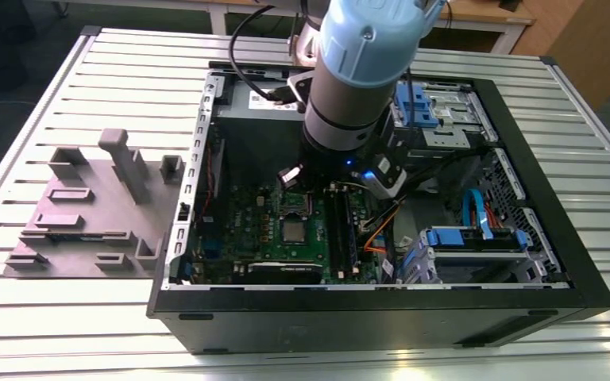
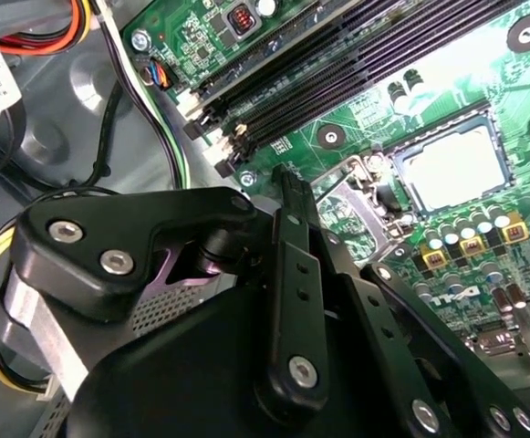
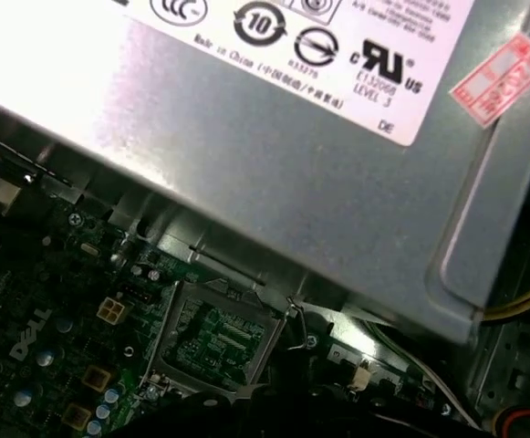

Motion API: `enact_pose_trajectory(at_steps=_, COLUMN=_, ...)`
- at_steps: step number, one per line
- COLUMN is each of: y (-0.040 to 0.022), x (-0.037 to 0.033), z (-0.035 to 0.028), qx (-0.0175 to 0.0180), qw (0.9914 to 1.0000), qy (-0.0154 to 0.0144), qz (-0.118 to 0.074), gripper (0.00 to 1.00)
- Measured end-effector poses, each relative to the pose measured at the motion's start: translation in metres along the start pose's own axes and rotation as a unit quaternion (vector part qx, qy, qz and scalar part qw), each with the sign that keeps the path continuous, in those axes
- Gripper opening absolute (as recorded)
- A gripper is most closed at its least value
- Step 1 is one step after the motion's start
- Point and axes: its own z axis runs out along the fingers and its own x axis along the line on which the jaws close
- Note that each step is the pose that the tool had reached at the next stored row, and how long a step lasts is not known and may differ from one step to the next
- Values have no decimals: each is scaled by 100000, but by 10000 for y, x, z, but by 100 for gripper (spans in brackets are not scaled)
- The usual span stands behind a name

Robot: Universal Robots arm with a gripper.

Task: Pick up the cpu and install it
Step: 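Close the cpu cover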

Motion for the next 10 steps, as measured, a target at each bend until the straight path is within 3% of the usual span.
enact_pose_trajectory(at_steps=10, y=-33, x=17, z=-57, qx=3, qw=100000, qy=5, qz=-2, gripper=10)
